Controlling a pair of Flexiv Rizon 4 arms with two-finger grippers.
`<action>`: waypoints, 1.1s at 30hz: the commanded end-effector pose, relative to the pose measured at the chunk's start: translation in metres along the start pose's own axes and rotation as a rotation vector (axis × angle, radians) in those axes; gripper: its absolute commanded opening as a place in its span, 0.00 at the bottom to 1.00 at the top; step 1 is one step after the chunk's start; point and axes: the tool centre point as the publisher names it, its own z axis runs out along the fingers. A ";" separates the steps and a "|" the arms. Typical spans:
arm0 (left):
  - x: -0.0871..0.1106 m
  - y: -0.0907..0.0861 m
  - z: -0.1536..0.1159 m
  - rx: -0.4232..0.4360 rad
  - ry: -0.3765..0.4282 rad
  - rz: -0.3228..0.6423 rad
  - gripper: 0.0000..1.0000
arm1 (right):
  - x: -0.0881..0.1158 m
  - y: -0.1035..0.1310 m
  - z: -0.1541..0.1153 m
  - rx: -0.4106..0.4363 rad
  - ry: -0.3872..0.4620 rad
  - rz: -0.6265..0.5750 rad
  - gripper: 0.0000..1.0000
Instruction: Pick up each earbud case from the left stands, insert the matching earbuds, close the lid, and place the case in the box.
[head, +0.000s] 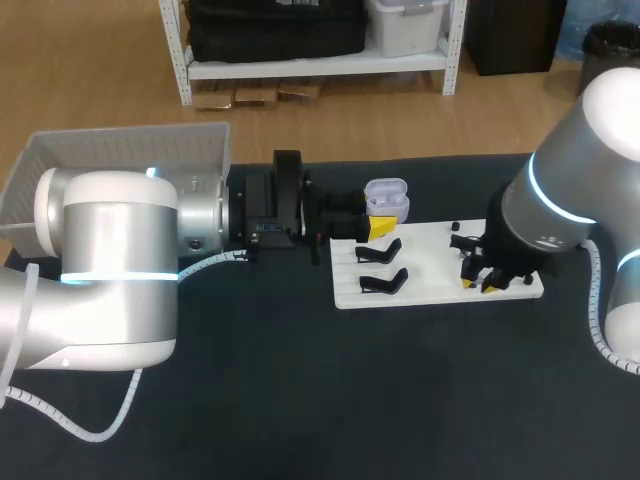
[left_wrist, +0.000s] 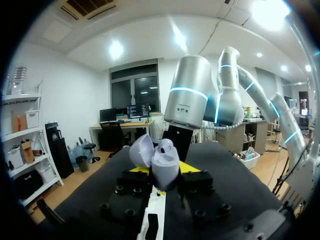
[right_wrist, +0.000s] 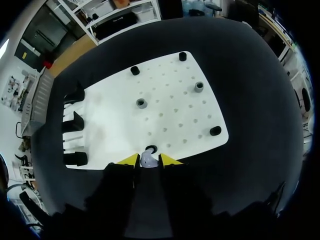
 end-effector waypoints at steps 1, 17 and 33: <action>0.002 -0.002 0.001 -0.012 -0.009 0.005 0.00 | -0.001 0.001 0.000 0.004 0.003 -0.002 0.21; 0.002 -0.002 0.001 -0.012 -0.009 0.005 0.00 | -0.001 0.001 0.003 0.019 0.010 0.005 0.00; 0.002 -0.002 0.001 -0.012 -0.009 0.005 0.00 | -0.005 0.004 -0.028 -0.002 0.019 0.033 0.00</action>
